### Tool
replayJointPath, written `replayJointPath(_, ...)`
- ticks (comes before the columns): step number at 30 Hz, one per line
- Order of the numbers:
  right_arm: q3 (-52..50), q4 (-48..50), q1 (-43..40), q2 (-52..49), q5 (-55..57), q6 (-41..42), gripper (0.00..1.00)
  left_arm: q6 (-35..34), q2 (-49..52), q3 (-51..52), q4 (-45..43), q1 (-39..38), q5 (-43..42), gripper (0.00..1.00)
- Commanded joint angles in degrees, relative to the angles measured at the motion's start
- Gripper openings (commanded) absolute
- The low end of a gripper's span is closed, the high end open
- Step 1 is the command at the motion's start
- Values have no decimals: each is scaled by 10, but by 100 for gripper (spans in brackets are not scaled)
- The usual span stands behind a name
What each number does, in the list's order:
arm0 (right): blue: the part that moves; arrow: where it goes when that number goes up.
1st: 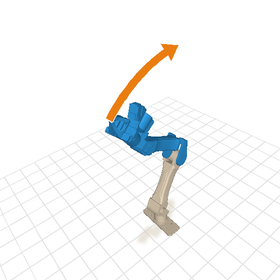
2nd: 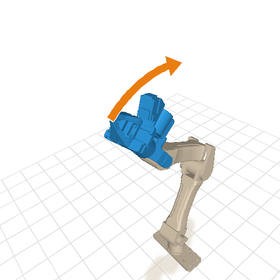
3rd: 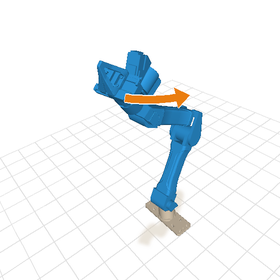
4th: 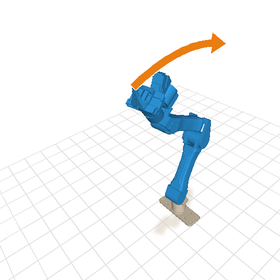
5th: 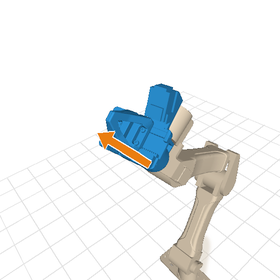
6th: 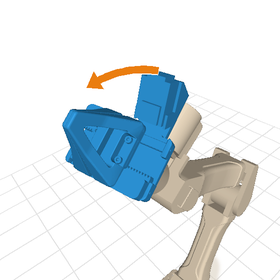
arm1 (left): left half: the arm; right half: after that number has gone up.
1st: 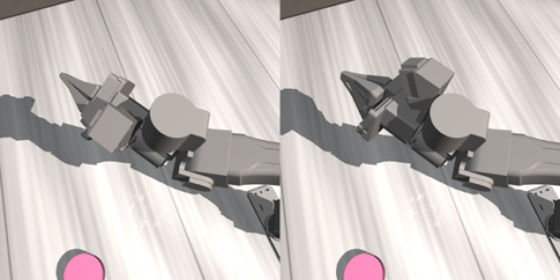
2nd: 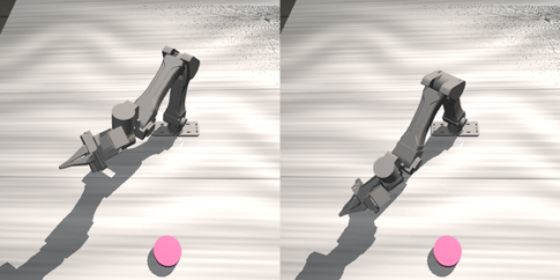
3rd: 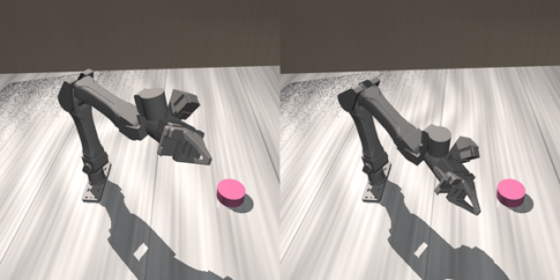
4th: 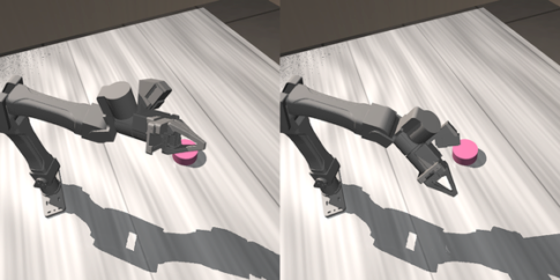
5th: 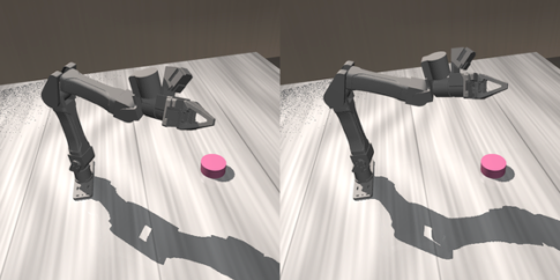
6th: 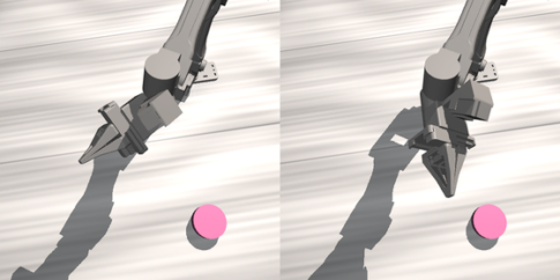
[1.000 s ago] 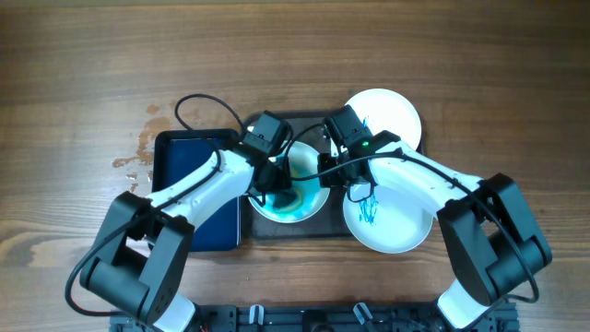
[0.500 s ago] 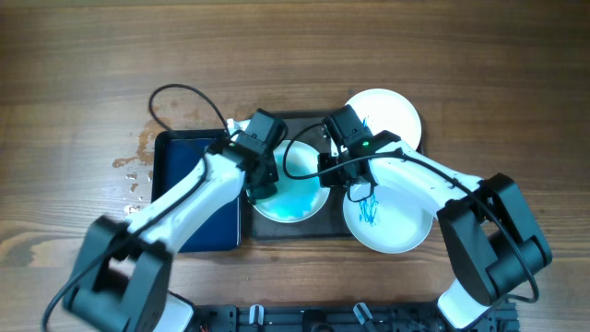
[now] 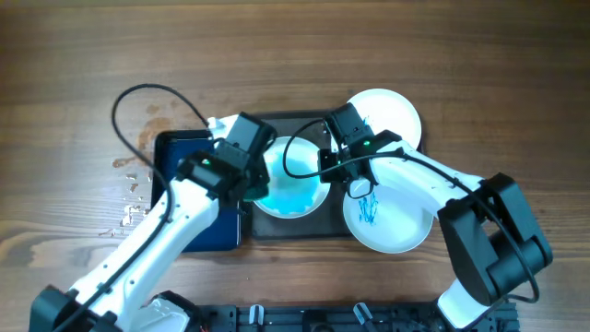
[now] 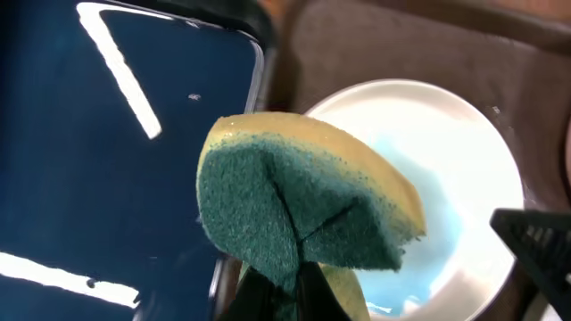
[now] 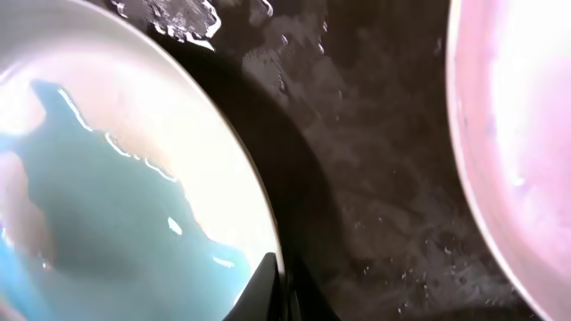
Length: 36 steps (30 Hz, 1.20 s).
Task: Clean dirty plates on tray and stack at the side
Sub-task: 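Lift the sponge off the plate and move it back left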
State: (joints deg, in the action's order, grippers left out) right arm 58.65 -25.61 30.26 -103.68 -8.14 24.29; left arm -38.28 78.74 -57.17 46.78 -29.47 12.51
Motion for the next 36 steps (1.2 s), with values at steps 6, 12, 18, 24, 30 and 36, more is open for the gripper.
replayJointPath(6,-2,7,-3,76,37,-35,4,-12,-24,-10,54,77,53,4)
replayJointPath(12,-2,7,-3,87,38,-37,4,-12,-24,-10,57,89,51,4)
replayJointPath(18,-2,7,-3,87,38,-48,4,-12,-24,-10,57,89,51,4)
replayJointPath(24,-2,7,-3,87,38,-49,4,-12,-24,-10,58,89,51,4)
replayJointPath(30,-2,7,-3,87,38,-58,4,-12,-24,-10,58,89,51,4)
replayJointPath(36,-2,7,-3,87,36,-62,4,-12,-24,-10,58,89,51,4)
